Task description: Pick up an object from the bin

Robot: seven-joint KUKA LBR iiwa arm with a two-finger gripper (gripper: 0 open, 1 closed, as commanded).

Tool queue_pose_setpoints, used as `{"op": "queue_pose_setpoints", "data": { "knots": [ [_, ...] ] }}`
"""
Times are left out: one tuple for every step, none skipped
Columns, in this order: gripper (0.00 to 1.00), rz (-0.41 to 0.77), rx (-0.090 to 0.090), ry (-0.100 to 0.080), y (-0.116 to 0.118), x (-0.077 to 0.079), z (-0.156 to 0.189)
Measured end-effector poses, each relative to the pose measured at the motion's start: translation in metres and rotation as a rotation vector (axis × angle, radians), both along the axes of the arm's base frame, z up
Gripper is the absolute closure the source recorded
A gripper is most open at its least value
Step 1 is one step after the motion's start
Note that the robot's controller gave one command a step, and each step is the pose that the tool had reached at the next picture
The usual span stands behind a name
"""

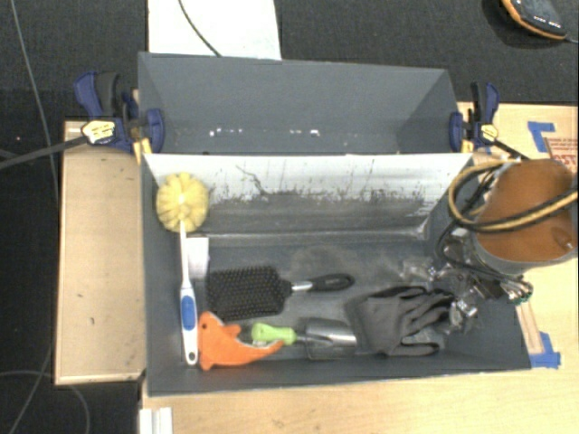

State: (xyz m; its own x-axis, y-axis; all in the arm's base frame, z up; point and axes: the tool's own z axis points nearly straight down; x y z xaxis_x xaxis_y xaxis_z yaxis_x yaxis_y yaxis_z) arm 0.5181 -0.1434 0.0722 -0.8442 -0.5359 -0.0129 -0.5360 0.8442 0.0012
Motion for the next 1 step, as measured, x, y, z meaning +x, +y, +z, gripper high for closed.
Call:
{"op": "queue_pose_setpoints", "data": {
  "knots": [
    [1.00, -0.240, -0.003, 0.000, -0.0034, 0.0200, -0.0006]
  ]
}}
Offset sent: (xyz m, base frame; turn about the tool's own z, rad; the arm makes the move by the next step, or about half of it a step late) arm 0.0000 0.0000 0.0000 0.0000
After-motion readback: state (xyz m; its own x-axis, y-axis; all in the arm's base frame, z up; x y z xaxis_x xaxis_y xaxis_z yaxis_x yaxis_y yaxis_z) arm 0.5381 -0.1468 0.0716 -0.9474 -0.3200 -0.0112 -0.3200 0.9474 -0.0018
